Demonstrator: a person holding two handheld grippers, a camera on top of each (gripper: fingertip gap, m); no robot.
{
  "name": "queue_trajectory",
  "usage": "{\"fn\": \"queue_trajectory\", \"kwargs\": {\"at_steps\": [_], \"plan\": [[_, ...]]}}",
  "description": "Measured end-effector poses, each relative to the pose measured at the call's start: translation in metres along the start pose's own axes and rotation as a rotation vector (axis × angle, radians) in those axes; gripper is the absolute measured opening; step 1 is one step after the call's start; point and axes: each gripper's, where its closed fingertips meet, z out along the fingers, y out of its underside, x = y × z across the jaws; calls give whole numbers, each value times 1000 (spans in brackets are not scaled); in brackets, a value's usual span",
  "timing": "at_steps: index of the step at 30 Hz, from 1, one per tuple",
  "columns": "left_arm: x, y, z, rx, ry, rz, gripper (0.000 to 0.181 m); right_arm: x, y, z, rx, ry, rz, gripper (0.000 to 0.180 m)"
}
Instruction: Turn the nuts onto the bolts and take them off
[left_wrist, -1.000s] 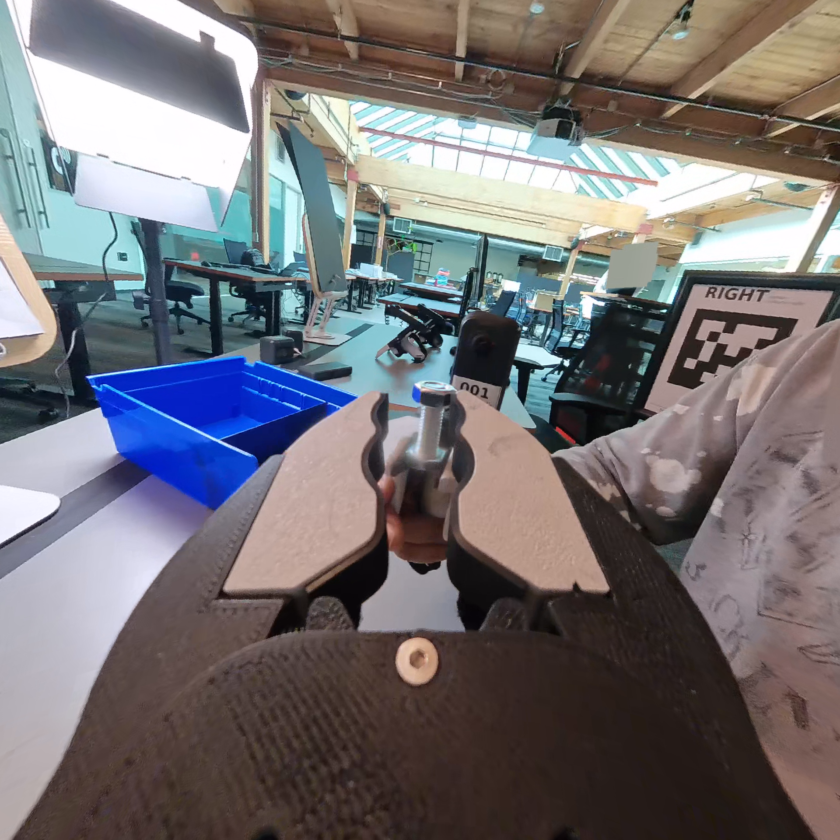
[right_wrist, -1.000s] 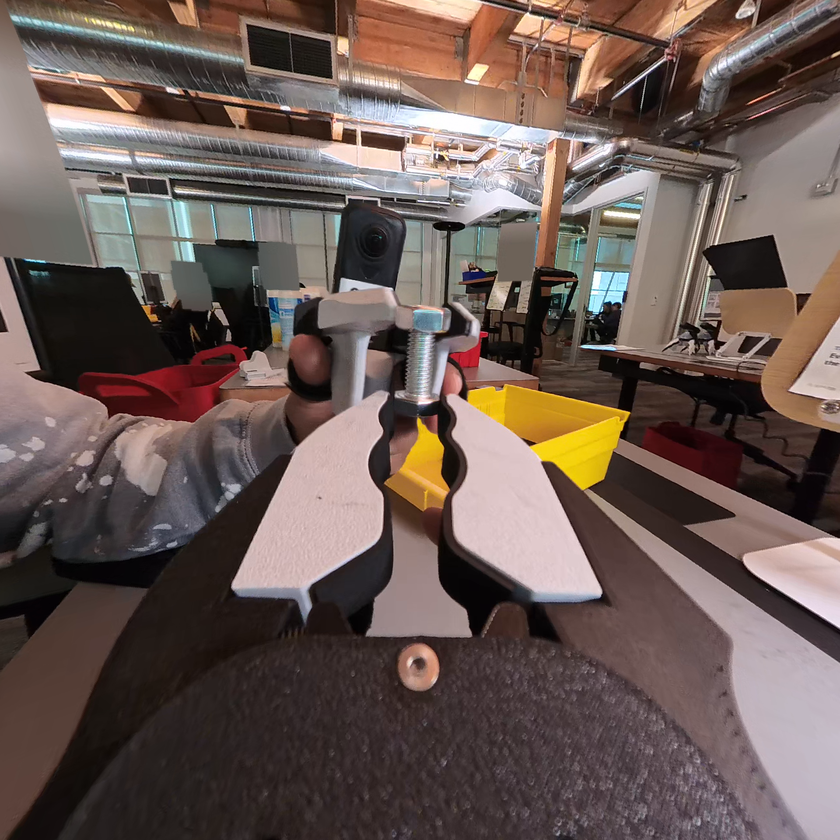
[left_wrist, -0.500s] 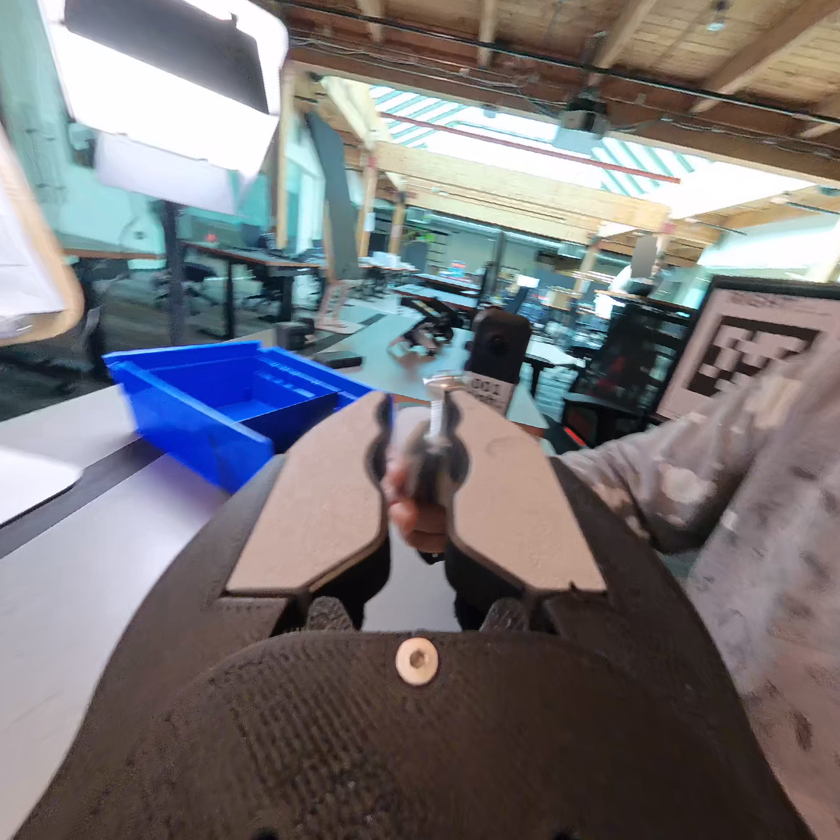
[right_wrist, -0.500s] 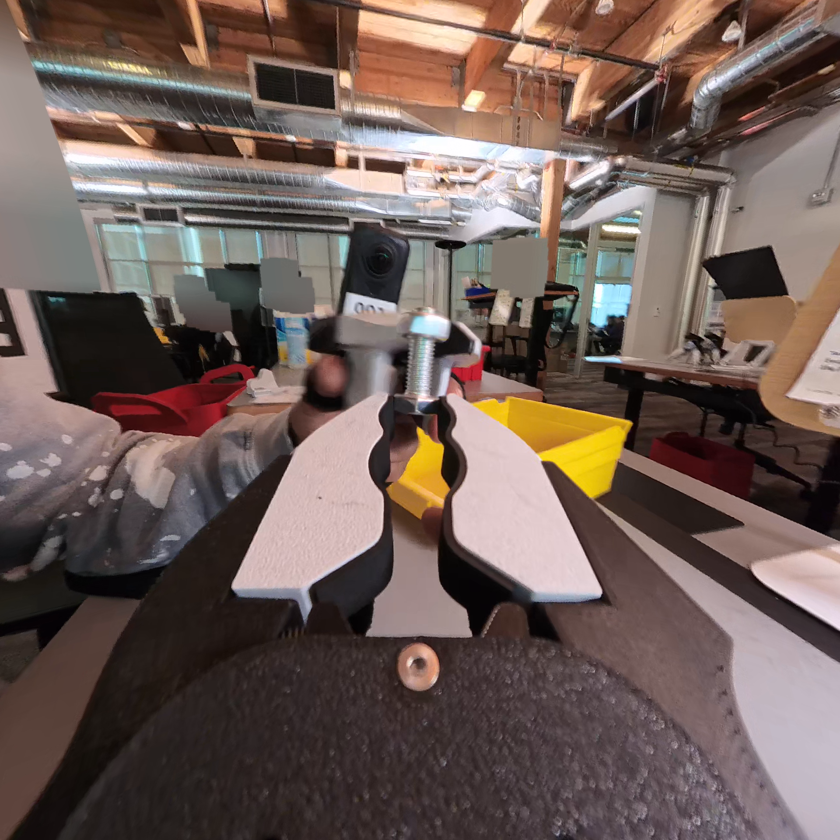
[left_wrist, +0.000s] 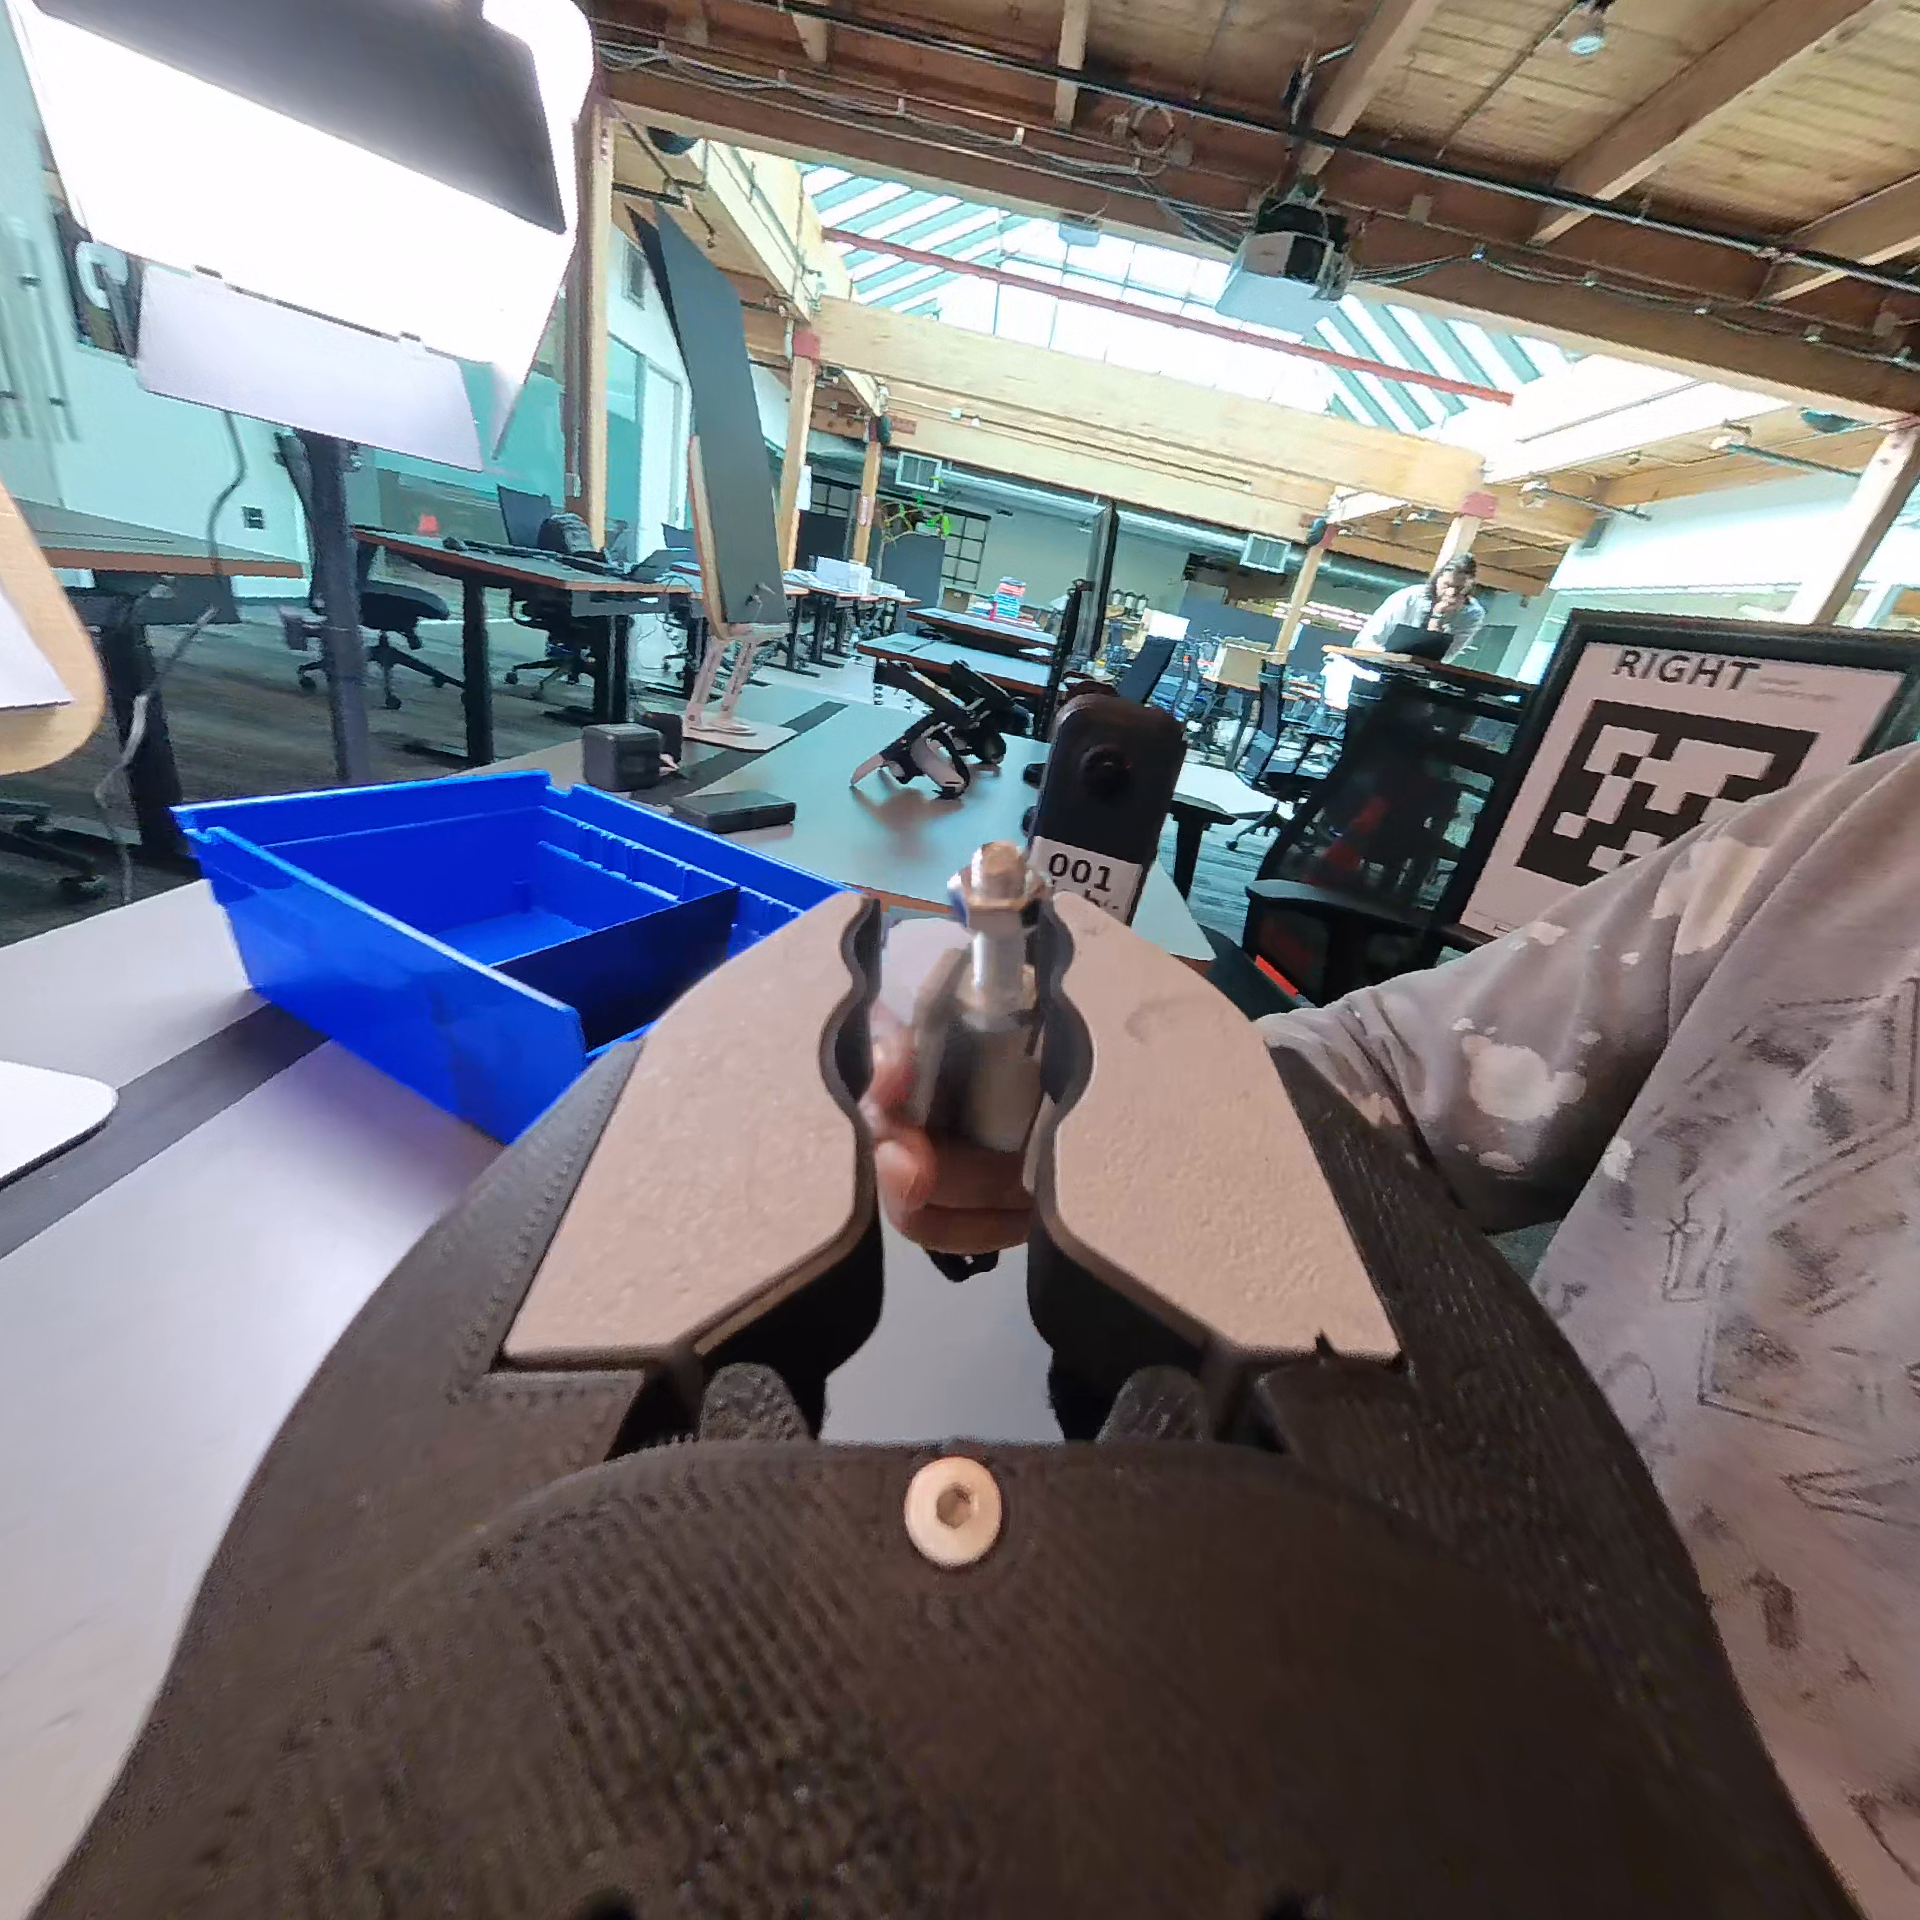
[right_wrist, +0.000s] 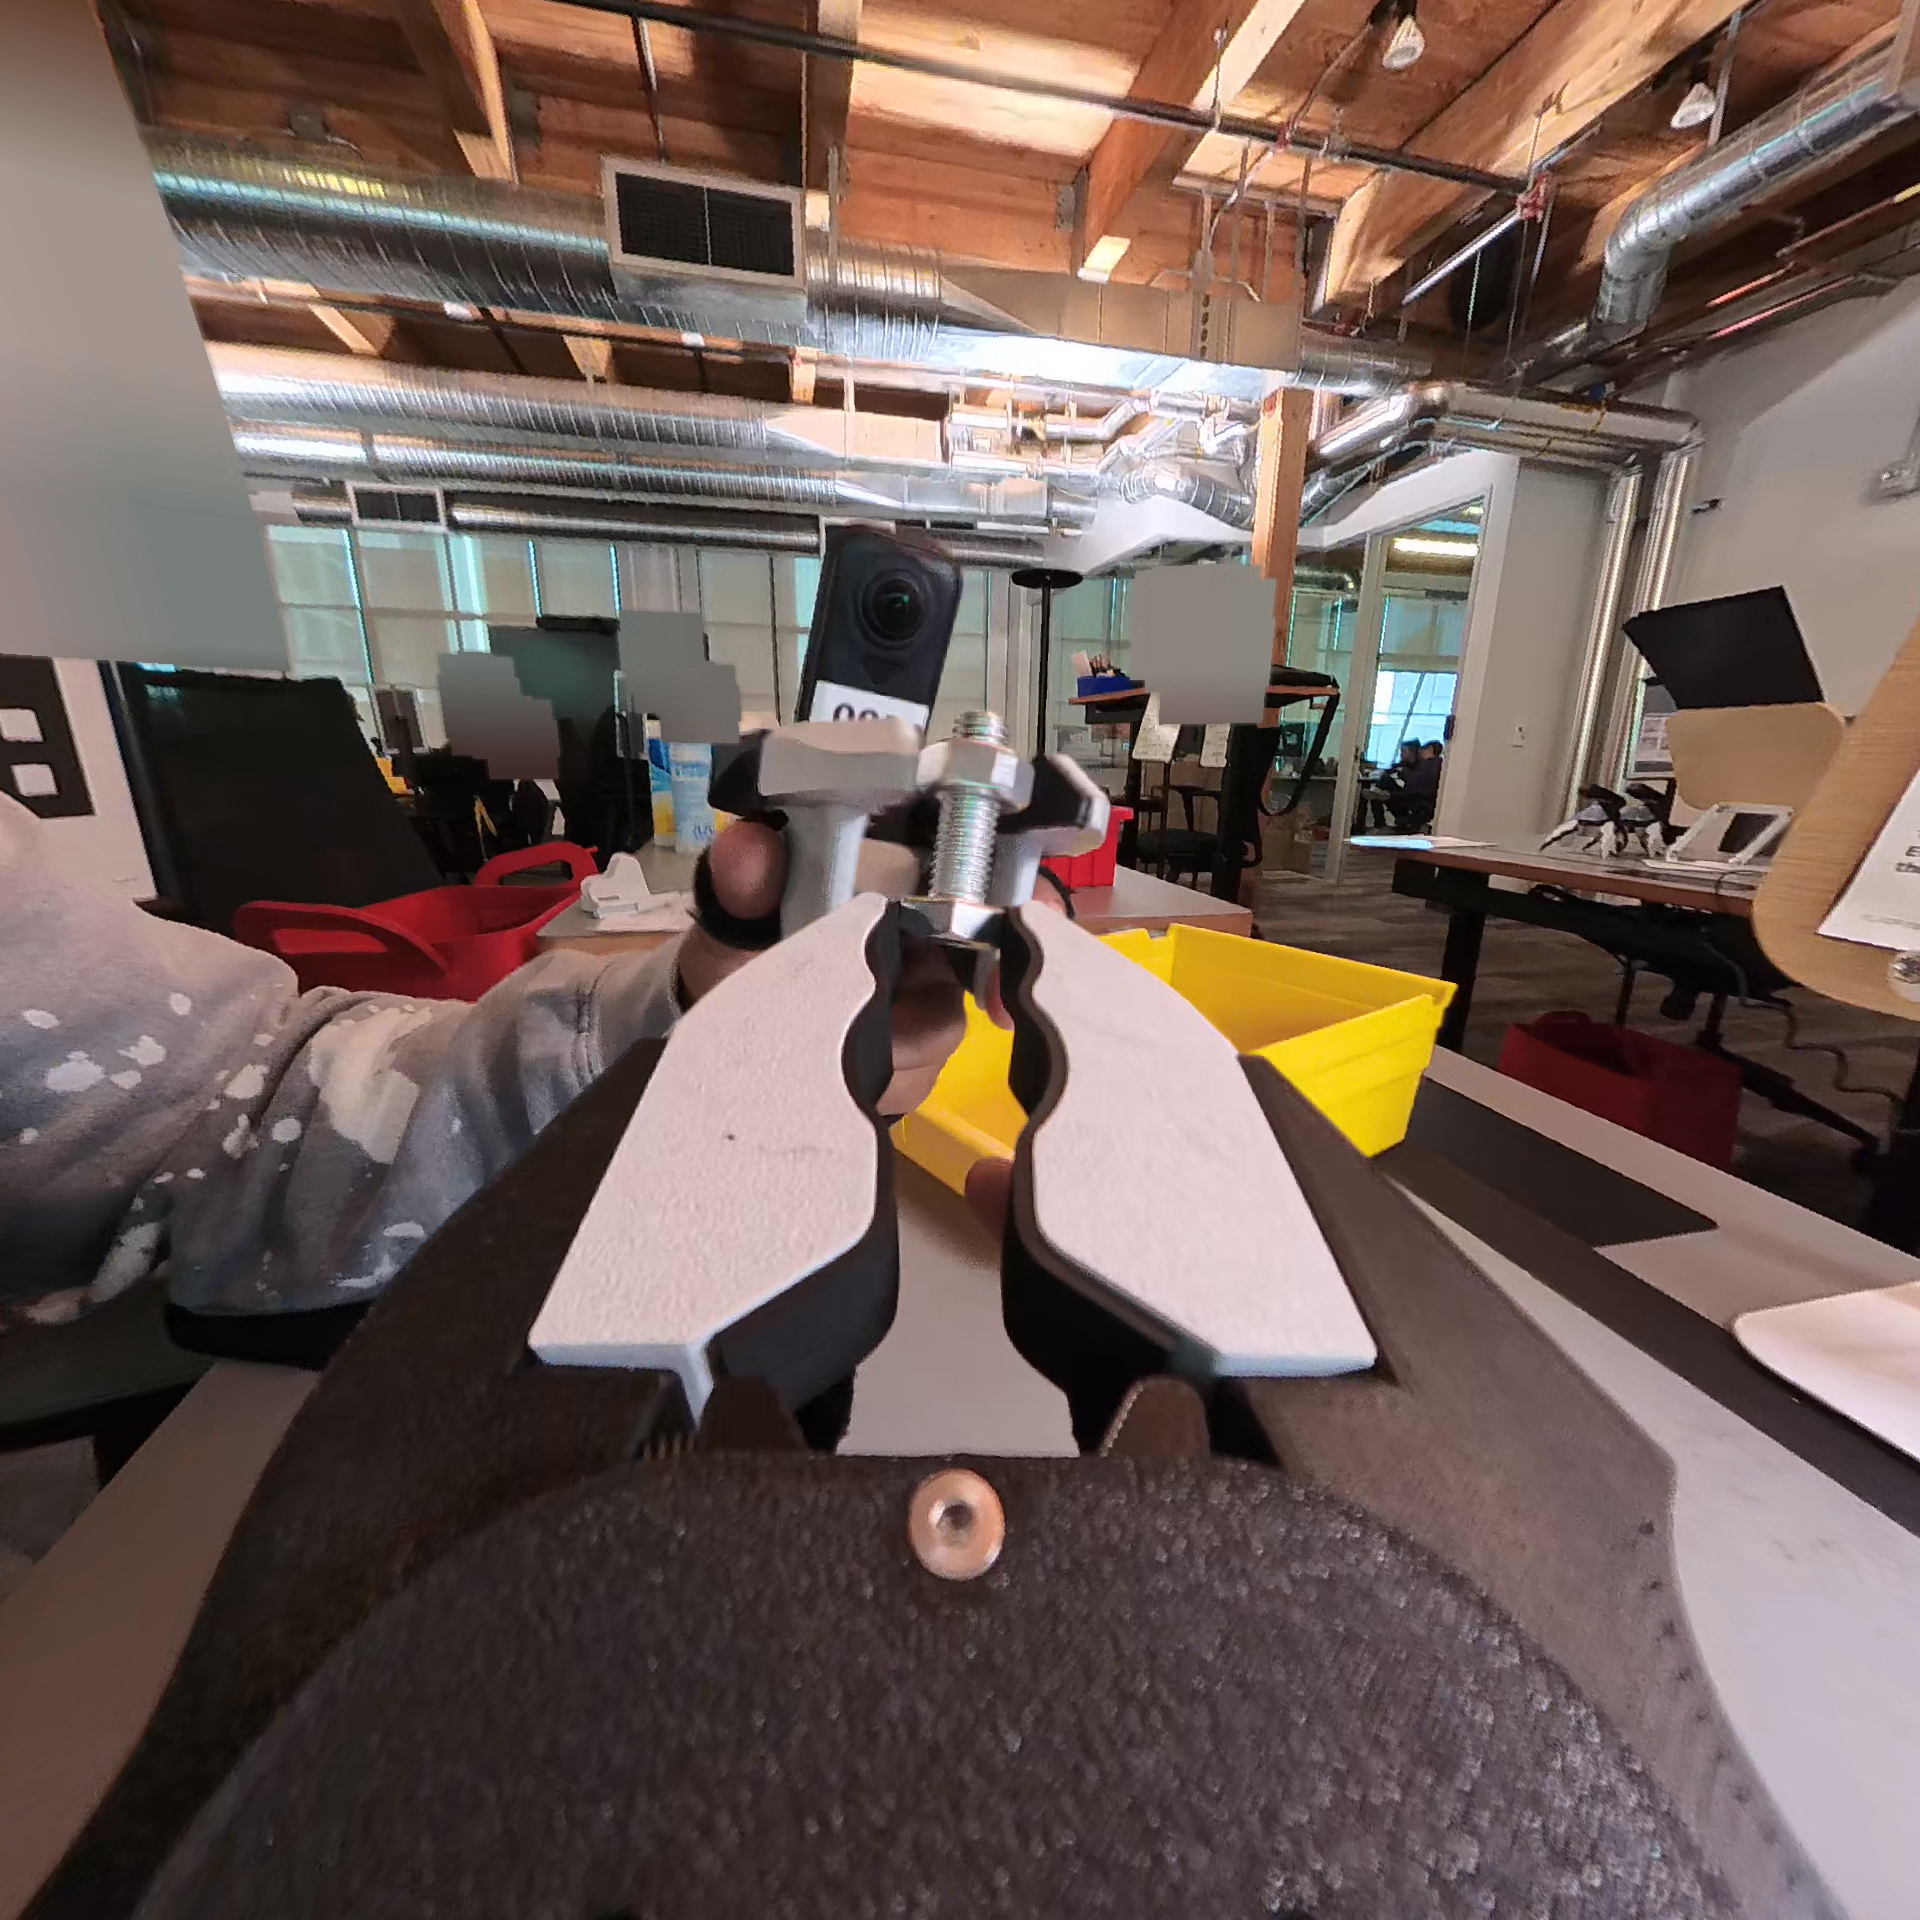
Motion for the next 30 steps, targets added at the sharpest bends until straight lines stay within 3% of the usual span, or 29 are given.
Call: {"fn": "queue_trajectory", "kwargs": {"at_steps": [1,3,10,21,27,28,30], "plan": [[-10,-1,-3,5,-63,-3,15,-1,-4,-2,24,-19,7,18],[-26,-1,-11,20,-140,0,14,-4,-9,-2,33,-32,0,18],[9,1,0,18,63,-20,27,0,-1,0,-1,-2,3,18],[4,13,4,-58,4,51,18,5,20,6,-136,58,-20,18],[-4,8,-3,-30,9,2,28,3,9,2,-42,6,27,18],[-12,7,-4,-30,-50,6,13,1,4,0,-9,-19,40,18],[-24,14,-7,-67,-128,71,13,-2,-2,-1,14,-43,48,18]]}}
